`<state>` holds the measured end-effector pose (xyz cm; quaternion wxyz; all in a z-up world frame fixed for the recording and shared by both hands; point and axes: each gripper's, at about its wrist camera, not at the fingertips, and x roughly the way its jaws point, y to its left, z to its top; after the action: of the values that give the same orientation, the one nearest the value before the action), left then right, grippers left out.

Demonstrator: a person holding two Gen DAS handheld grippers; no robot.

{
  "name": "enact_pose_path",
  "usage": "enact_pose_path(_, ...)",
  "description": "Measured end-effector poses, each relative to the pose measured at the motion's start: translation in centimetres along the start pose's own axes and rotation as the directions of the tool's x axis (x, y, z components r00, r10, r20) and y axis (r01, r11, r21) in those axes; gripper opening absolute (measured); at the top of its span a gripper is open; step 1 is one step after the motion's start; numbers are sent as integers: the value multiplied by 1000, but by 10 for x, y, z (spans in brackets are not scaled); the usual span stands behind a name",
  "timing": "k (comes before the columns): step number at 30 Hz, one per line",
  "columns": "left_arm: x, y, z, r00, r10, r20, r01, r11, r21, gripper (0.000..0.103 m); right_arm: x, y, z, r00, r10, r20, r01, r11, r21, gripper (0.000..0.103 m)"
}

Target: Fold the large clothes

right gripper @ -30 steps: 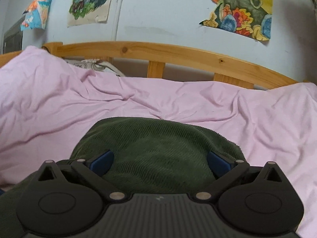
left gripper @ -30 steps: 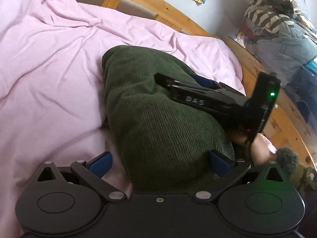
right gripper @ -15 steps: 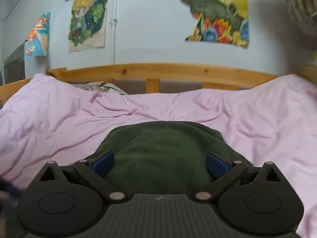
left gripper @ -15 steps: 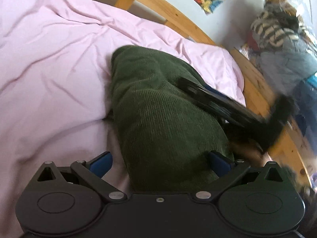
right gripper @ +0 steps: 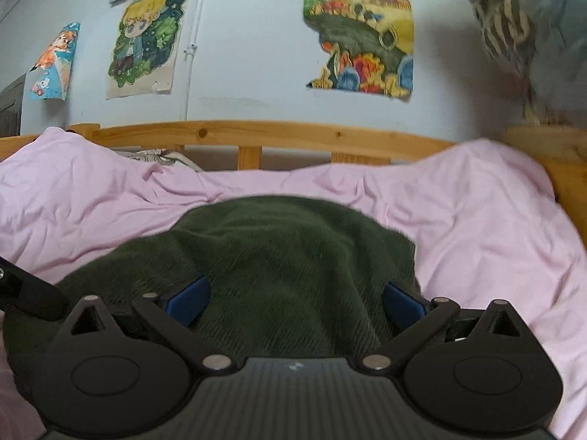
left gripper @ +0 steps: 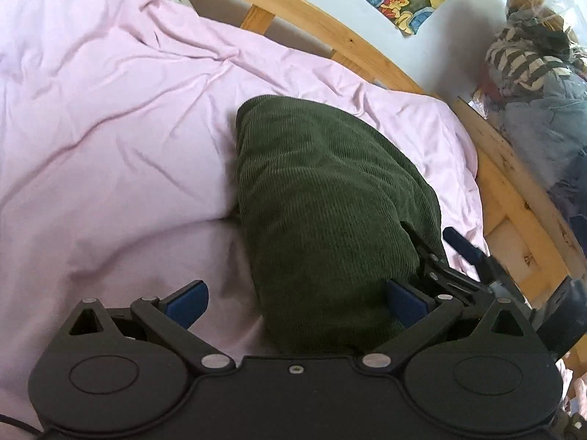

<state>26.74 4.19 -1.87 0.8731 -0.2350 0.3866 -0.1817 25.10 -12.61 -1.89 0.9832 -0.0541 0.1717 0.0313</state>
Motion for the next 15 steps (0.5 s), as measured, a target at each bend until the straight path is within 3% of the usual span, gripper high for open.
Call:
enact_pose_path(7,8,-1,-3,999,37,1,-37,998,54,103,13,-8,-15,999,31,-5,-31,996,87,102)
enact_pose_path(13,2,-4,1,1000,29,-6,-29,999,29,102,-4,-28,7,998,57,-7,-55,980,193,102)
enact_pose_path(15,-3,-7,3,1000,11,10,-12,1000,24,102,-13,-38,17,999,24,44,-34,972,233,103)
